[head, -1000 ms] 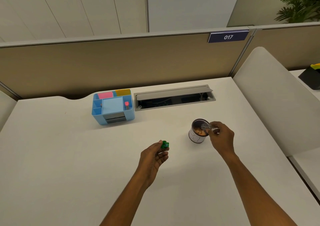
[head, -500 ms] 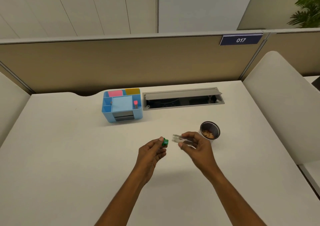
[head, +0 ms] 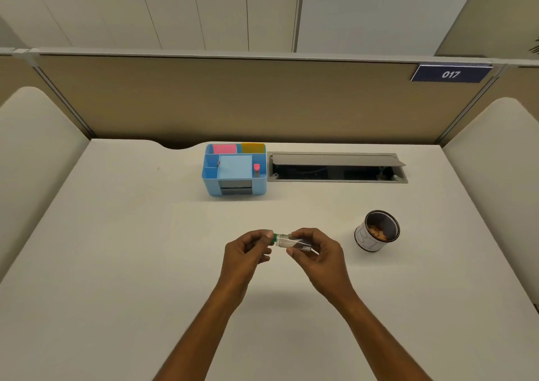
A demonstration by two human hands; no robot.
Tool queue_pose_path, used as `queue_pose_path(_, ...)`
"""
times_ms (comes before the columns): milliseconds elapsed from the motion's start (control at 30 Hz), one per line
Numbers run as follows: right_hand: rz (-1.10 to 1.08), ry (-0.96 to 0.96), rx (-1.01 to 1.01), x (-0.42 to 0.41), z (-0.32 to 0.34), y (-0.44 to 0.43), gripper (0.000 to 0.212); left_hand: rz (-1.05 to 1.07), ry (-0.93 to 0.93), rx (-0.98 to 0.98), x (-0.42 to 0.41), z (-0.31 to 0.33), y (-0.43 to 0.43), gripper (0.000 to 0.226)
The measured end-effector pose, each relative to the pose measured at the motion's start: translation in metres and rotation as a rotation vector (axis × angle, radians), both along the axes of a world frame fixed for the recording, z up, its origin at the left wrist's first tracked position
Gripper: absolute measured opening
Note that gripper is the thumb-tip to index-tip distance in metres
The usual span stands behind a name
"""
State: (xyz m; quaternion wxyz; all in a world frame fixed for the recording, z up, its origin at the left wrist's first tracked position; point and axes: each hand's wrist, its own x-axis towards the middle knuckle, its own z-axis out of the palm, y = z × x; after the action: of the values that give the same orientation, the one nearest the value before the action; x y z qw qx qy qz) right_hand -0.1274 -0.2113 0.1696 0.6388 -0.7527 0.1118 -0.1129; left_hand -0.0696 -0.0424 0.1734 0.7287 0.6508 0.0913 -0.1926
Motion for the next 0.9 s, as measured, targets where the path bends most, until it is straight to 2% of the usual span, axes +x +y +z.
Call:
queue_pose_path(333, 0.076, 0.0, -0.037, 0.014, -0.002, 0.022, 0.028, -0.016, -0.021, 0.02, 0.008, -0.003, 0.033, 0.02)
queue_pose_path(667, 0.105, -0.03, -0.029, 0.019, 0.002, 0.039, 0.03, -0.054, 0.022, -0.044, 0.01, 0.0, 0.048, 0.009)
queue_pose_path(800, 0.086, -0.045, -0.019, 0.018, 0.002, 0.048, 0.03, -0.081, 0.052, -0.077, 0.012, 0.001, 0.051, 0.031)
queue_pose_path(900, 0.084, -0.05, -0.036, 0.019, 0.001, 0.053, 0.031, -0.094, 0.071, -0.091, 0.014, 0.0, 0.055, 0.034)
